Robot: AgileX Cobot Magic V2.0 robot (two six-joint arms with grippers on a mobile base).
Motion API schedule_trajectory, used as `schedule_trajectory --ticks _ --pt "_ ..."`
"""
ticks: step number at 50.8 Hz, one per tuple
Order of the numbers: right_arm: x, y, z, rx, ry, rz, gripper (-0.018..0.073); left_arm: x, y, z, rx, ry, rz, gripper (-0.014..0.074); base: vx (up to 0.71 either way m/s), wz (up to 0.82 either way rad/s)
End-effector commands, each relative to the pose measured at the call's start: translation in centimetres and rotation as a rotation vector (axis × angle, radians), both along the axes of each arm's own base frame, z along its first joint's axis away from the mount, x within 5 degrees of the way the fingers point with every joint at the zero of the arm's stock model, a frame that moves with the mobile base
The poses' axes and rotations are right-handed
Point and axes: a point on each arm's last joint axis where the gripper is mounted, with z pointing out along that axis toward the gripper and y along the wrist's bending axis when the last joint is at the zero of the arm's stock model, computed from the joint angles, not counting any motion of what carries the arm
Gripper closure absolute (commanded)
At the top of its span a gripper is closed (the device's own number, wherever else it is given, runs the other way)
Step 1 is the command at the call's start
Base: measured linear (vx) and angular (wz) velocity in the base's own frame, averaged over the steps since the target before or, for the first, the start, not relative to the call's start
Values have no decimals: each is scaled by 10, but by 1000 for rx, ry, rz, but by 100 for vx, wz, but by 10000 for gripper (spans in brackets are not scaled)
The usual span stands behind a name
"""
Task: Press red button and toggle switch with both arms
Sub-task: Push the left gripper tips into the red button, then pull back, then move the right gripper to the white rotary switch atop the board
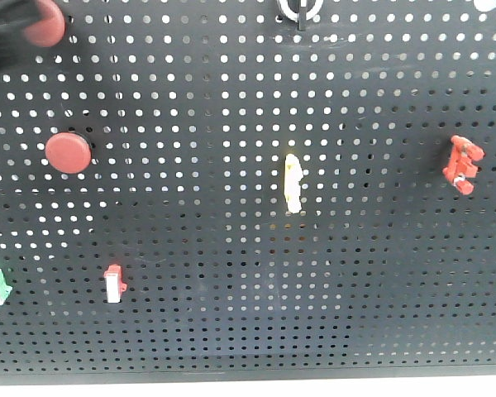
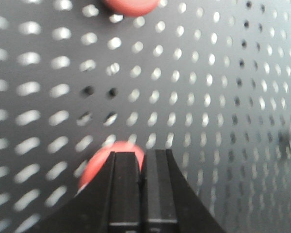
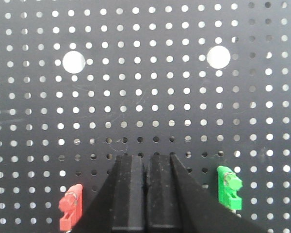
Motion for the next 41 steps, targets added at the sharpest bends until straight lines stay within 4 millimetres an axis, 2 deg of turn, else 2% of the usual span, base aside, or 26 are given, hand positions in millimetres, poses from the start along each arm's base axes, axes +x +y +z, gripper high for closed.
schedule_trajectory --ticks 1,9,15,23,30,41 --pt "-5 1 16 -56 -92 -6 559 -29 13 12 28 -130 26 596 0 0" --pt "-7 12 26 -198 -124 35 559 -52 23 -9 31 -113 25 596 0 0" --pt "1 35 38 -218 -145 172 559 -64 29 -22 33 -109 24 596 0 0" --pt "20 71 54 -219 -157 344 559 -71 31 -29 36 -103 24 596 0 0" --pt "37 111 69 -212 -171 485 559 -70 31 -29 37 -101 24 596 0 0" --pt "60 161 87 -205 -169 600 559 -70 31 -28 29 -119 25 596 0 0"
